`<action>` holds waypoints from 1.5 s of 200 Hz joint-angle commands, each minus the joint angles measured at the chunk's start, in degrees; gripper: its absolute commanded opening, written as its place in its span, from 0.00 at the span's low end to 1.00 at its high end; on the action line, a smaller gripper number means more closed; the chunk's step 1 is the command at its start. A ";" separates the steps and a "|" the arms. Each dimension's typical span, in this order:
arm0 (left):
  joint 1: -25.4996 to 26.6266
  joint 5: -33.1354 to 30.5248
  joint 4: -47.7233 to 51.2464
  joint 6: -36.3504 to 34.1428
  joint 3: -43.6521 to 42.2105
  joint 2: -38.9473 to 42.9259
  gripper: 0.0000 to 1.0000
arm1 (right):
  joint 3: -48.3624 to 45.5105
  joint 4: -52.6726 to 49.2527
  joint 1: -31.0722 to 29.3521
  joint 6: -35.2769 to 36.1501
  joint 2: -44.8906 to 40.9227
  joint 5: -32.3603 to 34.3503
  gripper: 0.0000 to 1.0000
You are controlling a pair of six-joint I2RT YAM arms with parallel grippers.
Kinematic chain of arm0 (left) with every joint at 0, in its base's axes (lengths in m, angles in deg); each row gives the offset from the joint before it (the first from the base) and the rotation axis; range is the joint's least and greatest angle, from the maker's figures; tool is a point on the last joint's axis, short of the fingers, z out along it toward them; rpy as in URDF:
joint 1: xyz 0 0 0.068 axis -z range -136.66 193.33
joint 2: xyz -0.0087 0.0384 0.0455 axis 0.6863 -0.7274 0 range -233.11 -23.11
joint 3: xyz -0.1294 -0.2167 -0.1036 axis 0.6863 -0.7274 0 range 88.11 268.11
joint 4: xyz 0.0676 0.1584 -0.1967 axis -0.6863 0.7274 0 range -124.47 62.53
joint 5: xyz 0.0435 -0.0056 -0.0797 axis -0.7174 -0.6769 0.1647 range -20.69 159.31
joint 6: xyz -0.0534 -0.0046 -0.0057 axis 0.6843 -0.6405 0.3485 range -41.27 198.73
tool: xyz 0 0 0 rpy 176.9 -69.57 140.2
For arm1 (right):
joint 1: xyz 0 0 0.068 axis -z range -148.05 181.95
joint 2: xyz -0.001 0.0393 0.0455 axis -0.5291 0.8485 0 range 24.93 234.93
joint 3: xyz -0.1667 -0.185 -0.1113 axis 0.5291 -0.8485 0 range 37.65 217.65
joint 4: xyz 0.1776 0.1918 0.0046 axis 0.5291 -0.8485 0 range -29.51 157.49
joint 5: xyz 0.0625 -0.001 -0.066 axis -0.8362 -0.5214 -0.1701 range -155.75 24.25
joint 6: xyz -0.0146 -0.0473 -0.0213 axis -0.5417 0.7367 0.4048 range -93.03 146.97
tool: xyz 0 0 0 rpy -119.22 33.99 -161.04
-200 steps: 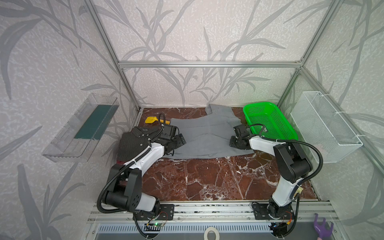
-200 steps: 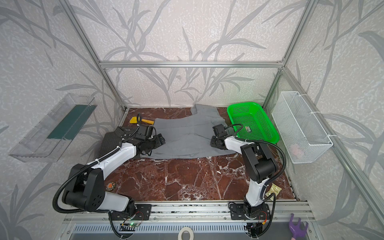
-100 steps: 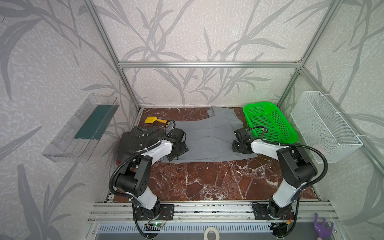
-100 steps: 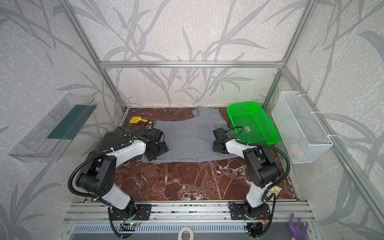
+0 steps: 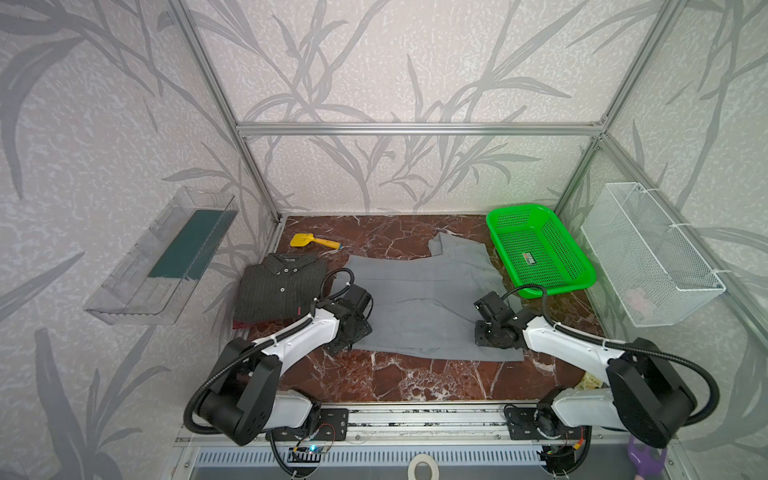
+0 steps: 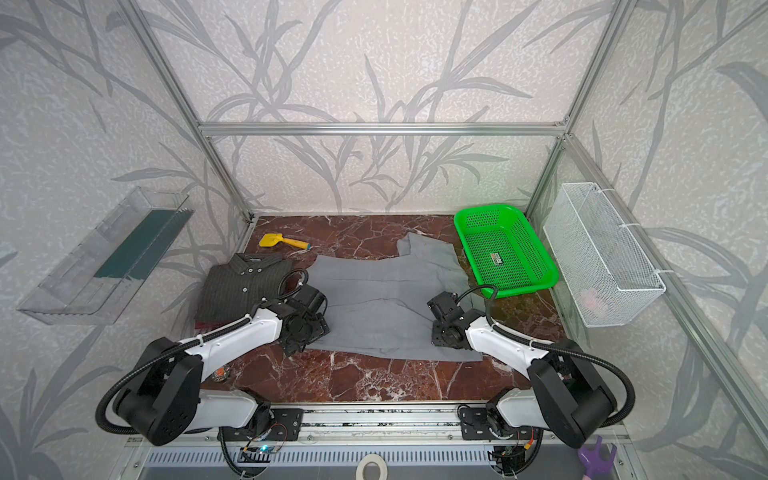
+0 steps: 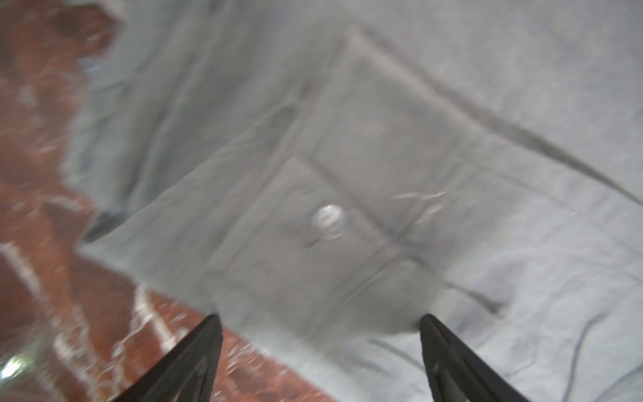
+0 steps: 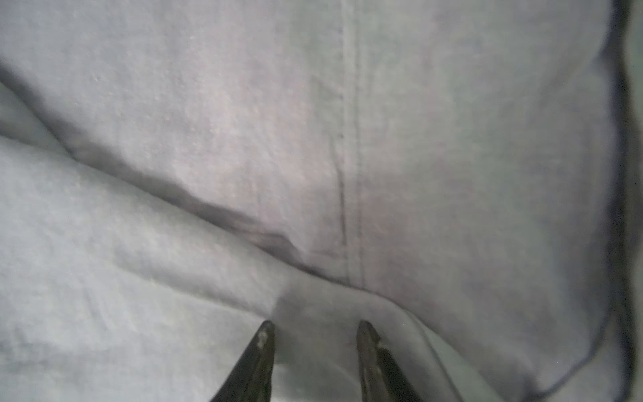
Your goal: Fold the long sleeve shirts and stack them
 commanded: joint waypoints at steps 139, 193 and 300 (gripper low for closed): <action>0.77 -1.12 0.07 -31.22 46.65 -23.04 0.93 | 41.13 -11.66 8.34 19.66 9.03 -2.18 0.70; 1.18 10.76 0.90 -41.52 81.63 -53.17 0.92 | 37.10 -9.60 8.88 20.12 6.17 -5.69 0.70; 2.31 19.70 2.01 -32.53 113.82 -81.57 0.87 | 26.38 -8.80 8.81 17.91 -10.50 -12.34 0.70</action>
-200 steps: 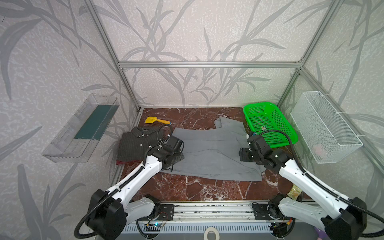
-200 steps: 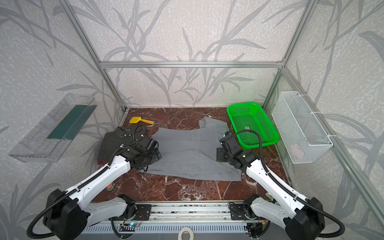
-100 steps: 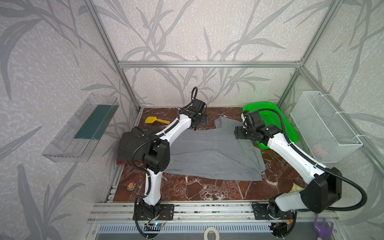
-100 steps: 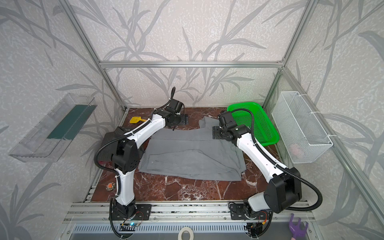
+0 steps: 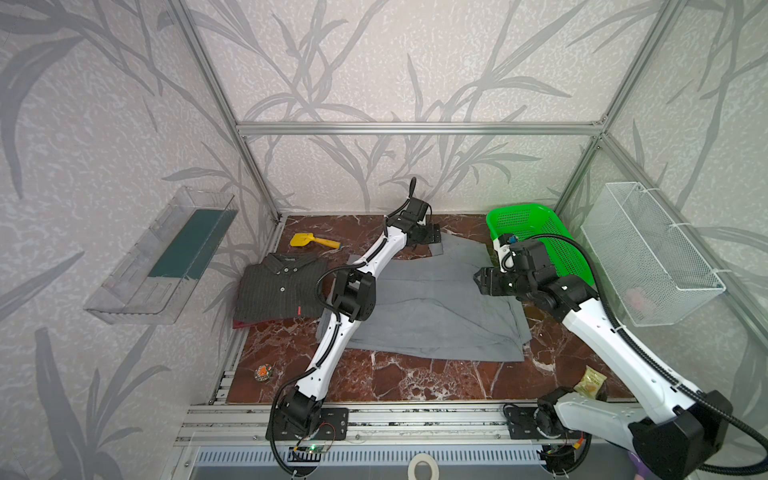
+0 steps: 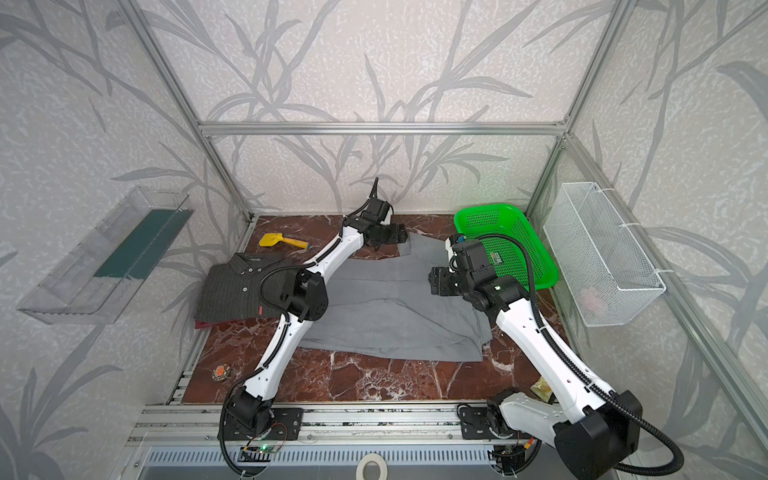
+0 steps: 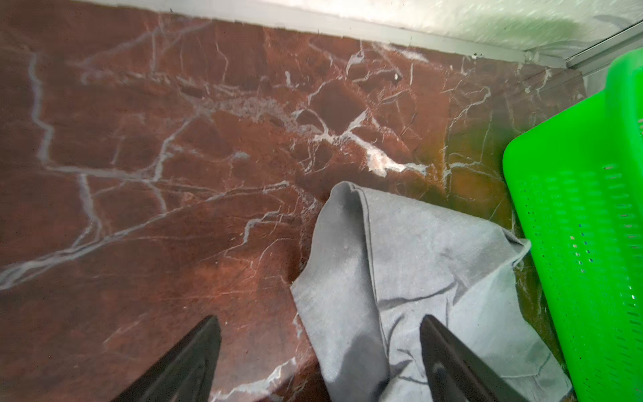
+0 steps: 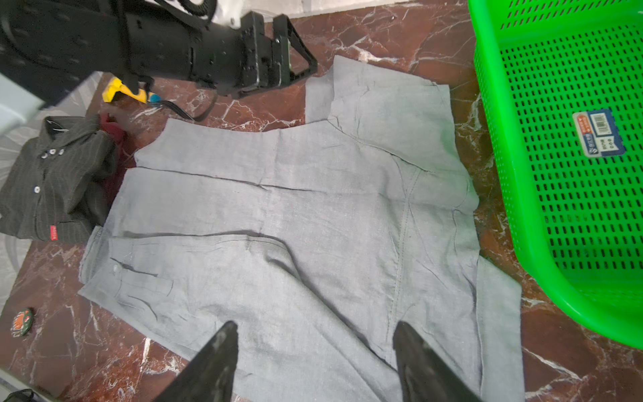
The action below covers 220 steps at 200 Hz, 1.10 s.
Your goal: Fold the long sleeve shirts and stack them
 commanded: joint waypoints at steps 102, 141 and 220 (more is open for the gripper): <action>1.12 3.47 -4.66 6.35 2.86 -6.15 0.55 | -3.88 0.62 0.12 -1.20 -6.02 -3.01 0.70; 1.13 3.48 -5.01 7.05 4.11 -7.69 0.40 | -3.70 0.20 0.20 -1.82 -7.09 -3.70 0.70; 1.06 1.82 -11.34 6.26 4.42 -4.13 0.00 | -4.27 -0.13 0.13 -1.84 -8.22 -3.34 0.70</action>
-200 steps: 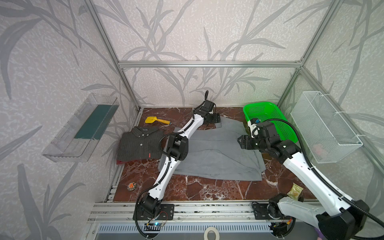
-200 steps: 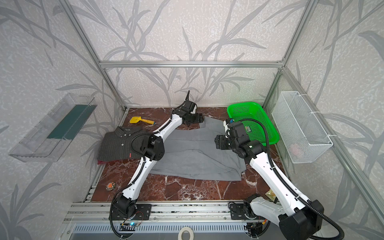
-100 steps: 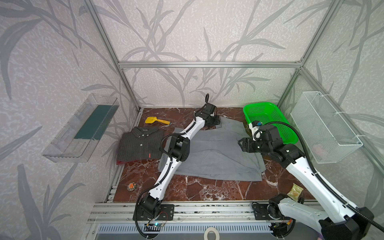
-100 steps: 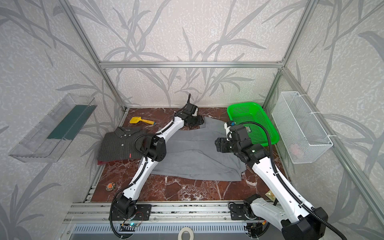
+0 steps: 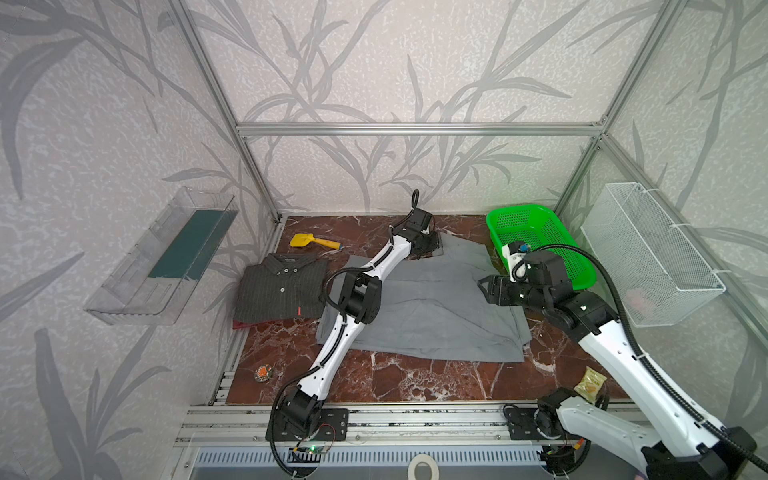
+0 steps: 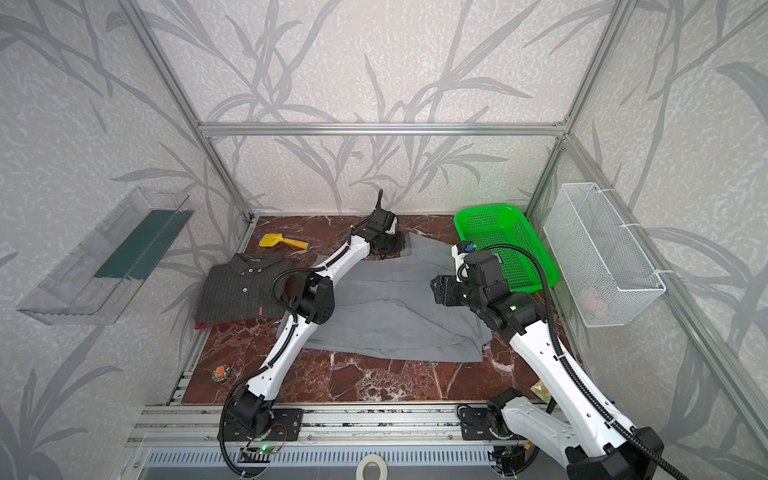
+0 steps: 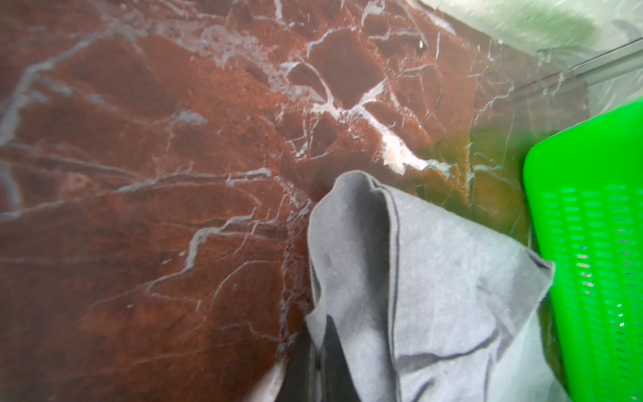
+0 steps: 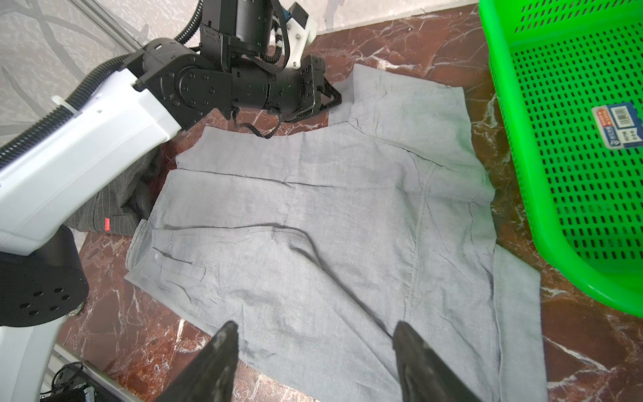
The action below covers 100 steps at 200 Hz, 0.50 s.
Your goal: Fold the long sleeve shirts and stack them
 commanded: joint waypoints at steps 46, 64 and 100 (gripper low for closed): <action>1.25 -2.37 -24.56 -6.58 -6.33 12.53 0.00 | -1.66 0.92 0.13 -0.46 -1.65 -1.23 0.70; 1.65 -1.24 -35.98 -9.91 -13.18 16.92 0.00 | -2.26 1.13 0.17 -0.56 -2.68 -0.72 0.70; 2.54 2.56 -70.08 -14.54 -31.24 23.29 0.00 | -3.21 1.33 0.26 -0.57 -4.85 1.89 0.70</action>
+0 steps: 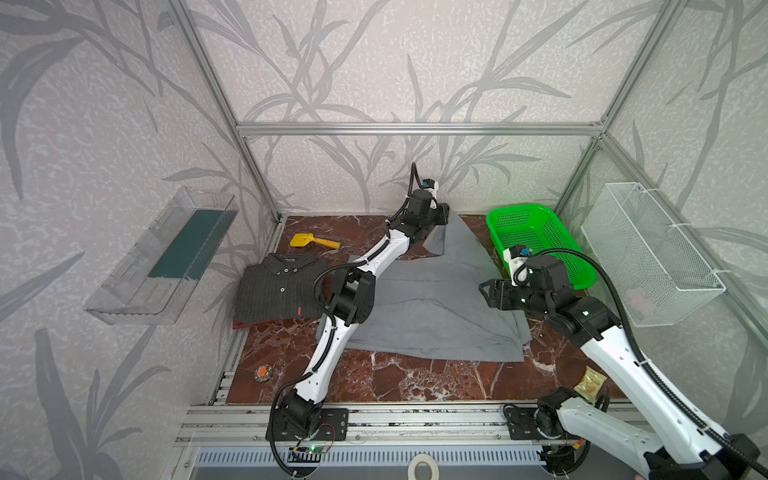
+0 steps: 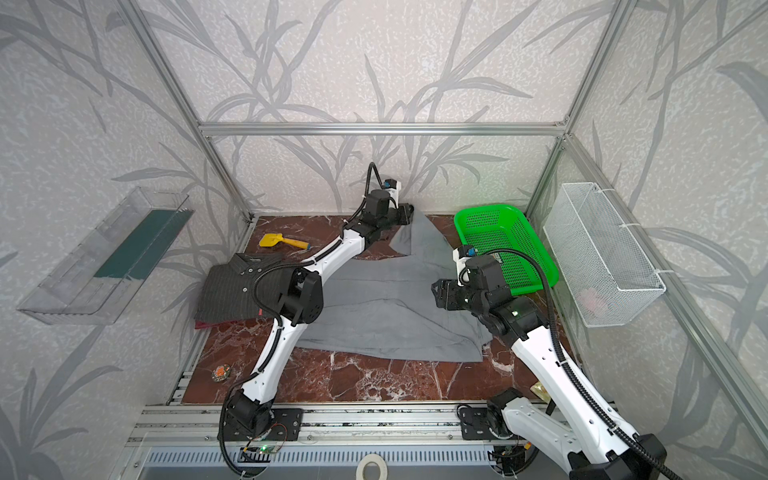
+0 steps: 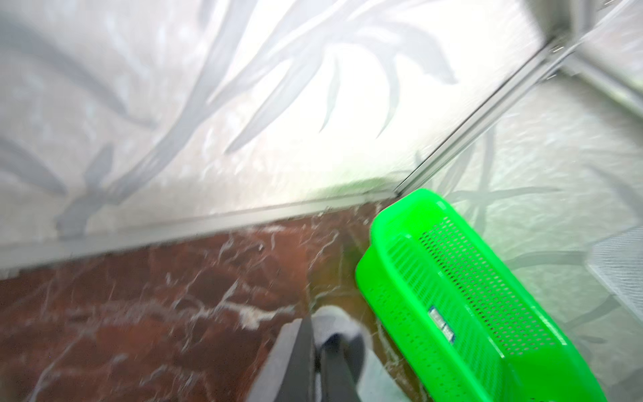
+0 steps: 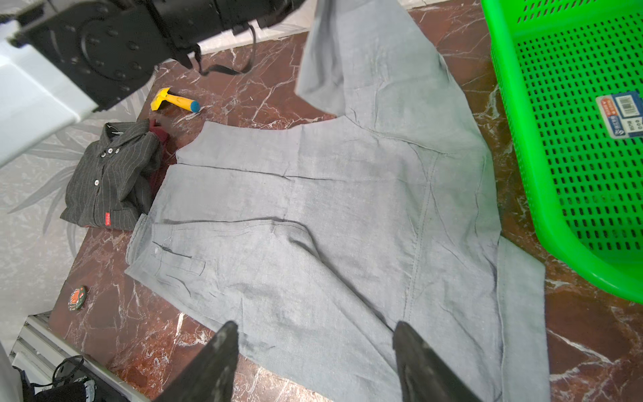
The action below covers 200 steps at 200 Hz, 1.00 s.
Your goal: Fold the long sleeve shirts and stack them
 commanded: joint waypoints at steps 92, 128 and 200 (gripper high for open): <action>4.14 23.42 -44.07 -16.77 -21.58 10.01 0.00 | -2.56 4.93 2.65 -2.78 -2.99 8.59 0.70; 4.57 24.95 -49.51 -18.13 -33.11 14.77 0.00 | 0.53 8.23 8.68 -6.52 2.04 7.24 0.72; 6.93 23.55 -59.90 -21.61 -55.40 22.35 0.00 | 3.83 17.14 12.12 -12.39 20.05 1.34 0.72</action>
